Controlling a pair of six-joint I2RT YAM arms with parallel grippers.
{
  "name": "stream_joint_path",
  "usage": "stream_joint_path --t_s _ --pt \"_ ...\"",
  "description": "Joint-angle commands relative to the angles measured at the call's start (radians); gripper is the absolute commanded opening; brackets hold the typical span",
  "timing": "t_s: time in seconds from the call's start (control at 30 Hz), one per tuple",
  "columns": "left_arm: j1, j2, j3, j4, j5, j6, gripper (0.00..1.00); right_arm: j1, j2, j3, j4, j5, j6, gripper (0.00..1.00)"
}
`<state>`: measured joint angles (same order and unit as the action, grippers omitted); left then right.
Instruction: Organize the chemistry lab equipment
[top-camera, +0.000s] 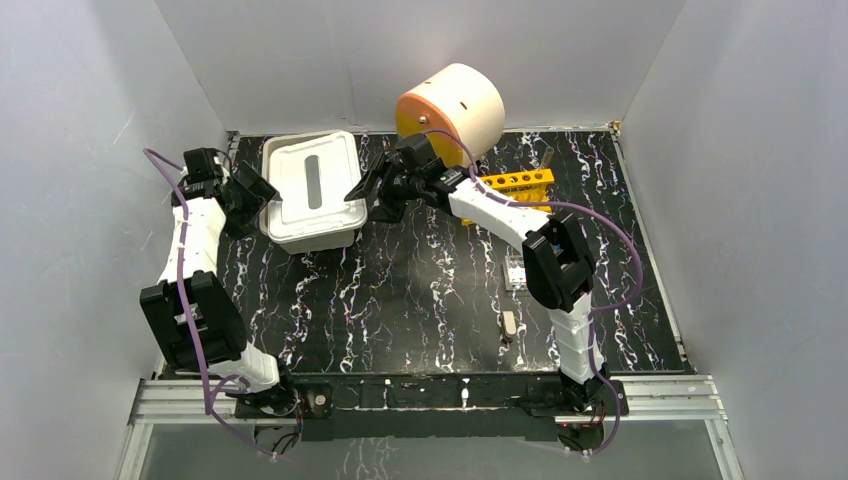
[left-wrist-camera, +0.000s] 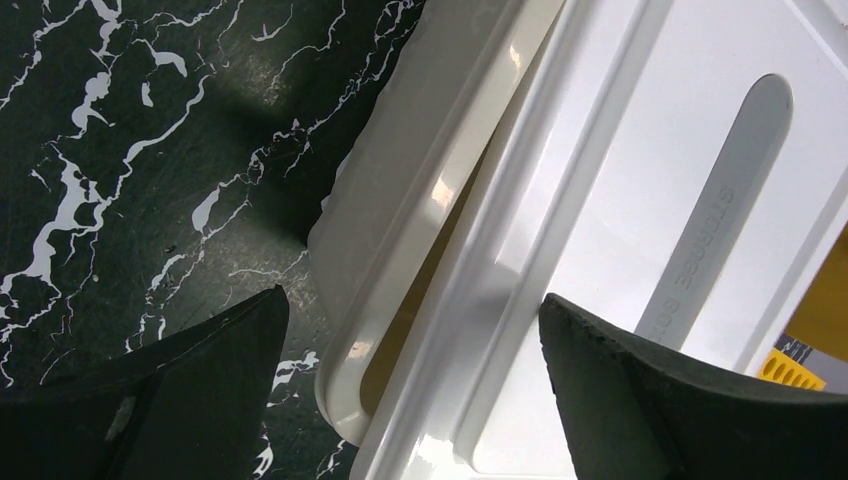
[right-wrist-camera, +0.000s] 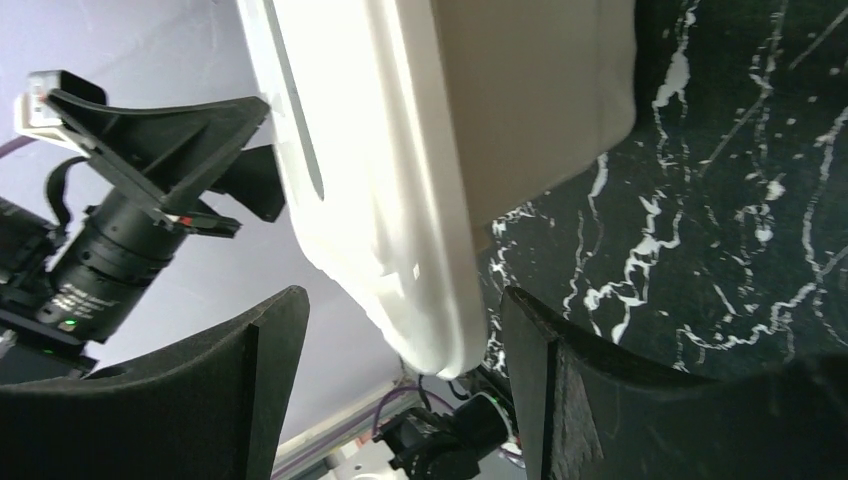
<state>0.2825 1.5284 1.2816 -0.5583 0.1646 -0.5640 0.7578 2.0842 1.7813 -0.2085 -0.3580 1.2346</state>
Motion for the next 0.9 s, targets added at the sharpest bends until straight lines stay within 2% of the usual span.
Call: stream_joint_path --t_s 0.0,0.2,0.47,0.67,0.87 --pt "0.003 0.001 -0.006 -0.032 -0.012 0.023 0.94 0.002 -0.008 0.08 -0.093 0.029 -0.113 0.78" --pt "0.003 -0.001 0.017 -0.046 -0.02 0.029 0.93 0.002 0.005 0.14 -0.178 0.064 -0.225 0.76" --pt "0.003 -0.002 0.036 -0.056 -0.028 0.036 0.93 0.008 0.068 0.245 -0.312 0.112 -0.342 0.64" --pt "0.003 0.001 0.041 -0.058 -0.029 0.038 0.93 0.012 0.078 0.254 -0.322 0.146 -0.399 0.55" --pt "0.003 0.01 0.055 -0.064 -0.024 0.038 0.93 0.015 0.094 0.262 -0.283 0.081 -0.415 0.47"
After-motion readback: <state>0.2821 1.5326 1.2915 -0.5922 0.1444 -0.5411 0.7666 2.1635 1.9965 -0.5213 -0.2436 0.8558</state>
